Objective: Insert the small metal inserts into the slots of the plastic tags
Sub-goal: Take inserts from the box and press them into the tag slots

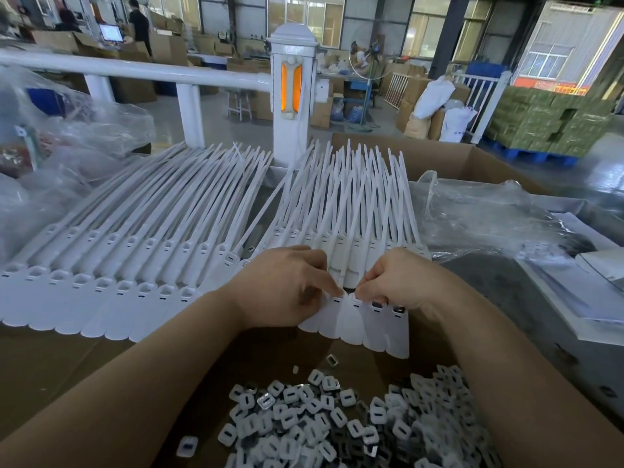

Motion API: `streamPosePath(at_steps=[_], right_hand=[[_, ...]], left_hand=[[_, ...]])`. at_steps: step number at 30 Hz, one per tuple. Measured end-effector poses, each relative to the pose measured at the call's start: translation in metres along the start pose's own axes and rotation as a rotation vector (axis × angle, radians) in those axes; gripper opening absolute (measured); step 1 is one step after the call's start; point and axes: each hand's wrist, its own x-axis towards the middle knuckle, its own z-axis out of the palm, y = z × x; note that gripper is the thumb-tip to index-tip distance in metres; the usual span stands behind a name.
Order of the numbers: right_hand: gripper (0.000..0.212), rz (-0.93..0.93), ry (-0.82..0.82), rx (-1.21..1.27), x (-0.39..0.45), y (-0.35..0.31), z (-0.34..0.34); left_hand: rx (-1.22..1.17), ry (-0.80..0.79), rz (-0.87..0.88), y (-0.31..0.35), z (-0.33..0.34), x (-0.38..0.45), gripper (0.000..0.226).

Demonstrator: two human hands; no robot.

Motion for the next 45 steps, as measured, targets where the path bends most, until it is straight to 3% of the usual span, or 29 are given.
streamPosePath(at_steps=[11,16,19,22,29,33,37,39,42,45], right_hand=[[0.009,-0.043,-0.042,-0.092,-0.013,0.0,-0.018],[0.006,-0.33,-0.52,-0.261,-0.035,-0.027,-0.021],[0.008,-0.46,-0.617,-0.293,-0.039,-0.043,0.004],[0.012,-0.553,-0.552,-0.368,-0.038,-0.049,0.022],[0.01,-0.568,-0.515,-0.463,-0.038,-0.049,0.03],[0.009,-0.534,-0.463,-0.314,-0.035,-0.041,0.016],[0.014,-0.448,-0.074,-0.062,-0.022,-0.023,-0.004],[0.015,-0.434,0.072,0.021,-0.016,-0.015,-0.007],[0.017,-0.455,0.128,0.086,-0.012,-0.008,-0.005],[0.02,-0.504,0.19,0.087,-0.008,-0.005,-0.003]], left_hand=[[0.127,-0.17,0.02,0.008,-0.001,0.006,0.05],[0.093,-0.206,0.009,0.01,-0.004,0.01,0.027],[0.096,-0.234,-0.019,0.007,-0.004,0.009,0.013],[0.075,-0.259,-0.055,0.005,-0.003,0.007,0.015],[0.051,-0.233,-0.091,0.005,-0.001,0.006,0.024],[-0.067,-0.21,-0.164,0.008,0.0,0.006,0.009],[-0.446,-0.058,-0.424,0.014,-0.002,0.015,0.017],[-0.774,0.026,-0.577,0.015,-0.006,0.019,0.019],[-1.227,0.072,-0.73,0.016,-0.009,0.024,0.018],[-1.348,0.042,-0.812,0.015,-0.011,0.027,0.009]])
